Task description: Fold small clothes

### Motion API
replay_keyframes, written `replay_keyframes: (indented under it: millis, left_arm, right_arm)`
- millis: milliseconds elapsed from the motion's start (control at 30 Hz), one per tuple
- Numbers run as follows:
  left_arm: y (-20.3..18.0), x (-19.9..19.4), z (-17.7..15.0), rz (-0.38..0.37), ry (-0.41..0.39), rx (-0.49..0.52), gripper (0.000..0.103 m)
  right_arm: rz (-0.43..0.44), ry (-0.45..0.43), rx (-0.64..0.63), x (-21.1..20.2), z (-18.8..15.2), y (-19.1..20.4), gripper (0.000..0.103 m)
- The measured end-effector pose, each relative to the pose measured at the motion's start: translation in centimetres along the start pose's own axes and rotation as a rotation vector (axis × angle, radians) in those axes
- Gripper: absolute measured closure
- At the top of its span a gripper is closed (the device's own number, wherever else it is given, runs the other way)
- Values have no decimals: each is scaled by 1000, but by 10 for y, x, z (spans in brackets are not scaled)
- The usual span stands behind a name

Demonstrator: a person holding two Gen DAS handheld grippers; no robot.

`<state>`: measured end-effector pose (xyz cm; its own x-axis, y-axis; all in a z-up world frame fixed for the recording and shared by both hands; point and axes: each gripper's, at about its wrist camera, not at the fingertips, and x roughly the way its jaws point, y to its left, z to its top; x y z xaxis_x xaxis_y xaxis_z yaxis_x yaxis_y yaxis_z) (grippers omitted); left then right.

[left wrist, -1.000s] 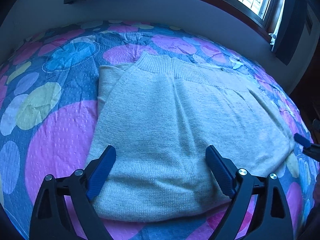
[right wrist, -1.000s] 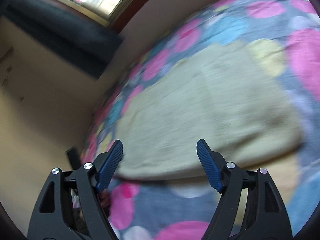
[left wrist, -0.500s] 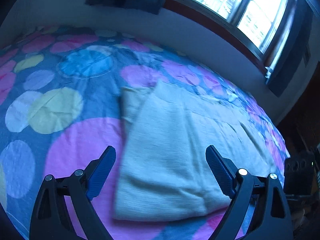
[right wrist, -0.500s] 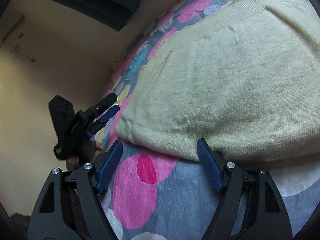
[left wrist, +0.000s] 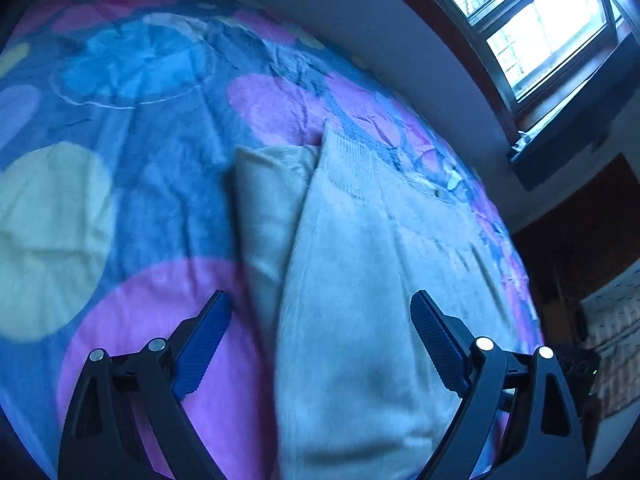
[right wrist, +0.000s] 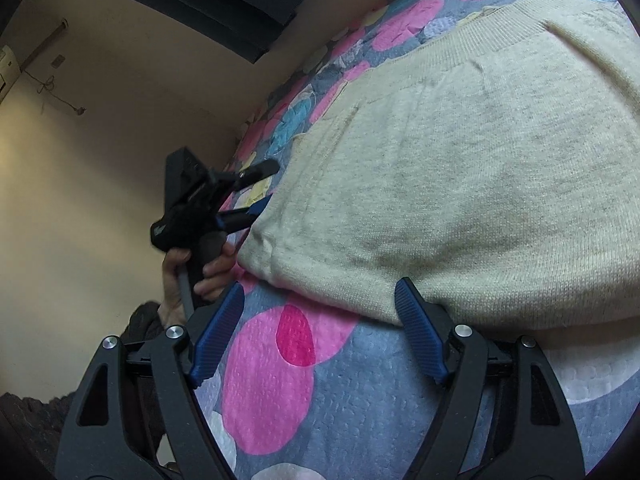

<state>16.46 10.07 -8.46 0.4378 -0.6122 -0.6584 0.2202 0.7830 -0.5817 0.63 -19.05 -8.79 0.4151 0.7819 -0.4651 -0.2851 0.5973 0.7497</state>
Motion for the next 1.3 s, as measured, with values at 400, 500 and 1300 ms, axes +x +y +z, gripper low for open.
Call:
replay_keyframes:
  millis: [400, 500, 1300]
  left_arm:
    - [3, 7, 4, -69, 34, -58, 32]
    - [-11, 14, 4, -29, 35, -8, 32]
    - [-198, 43, 21, 186, 27, 359, 91]
  right_arm:
    - [1, 1, -8, 2, 0, 2, 24]
    - [5, 0, -11, 3, 1, 3, 23]
    - [14, -5, -7, 0, 0, 4, 22]
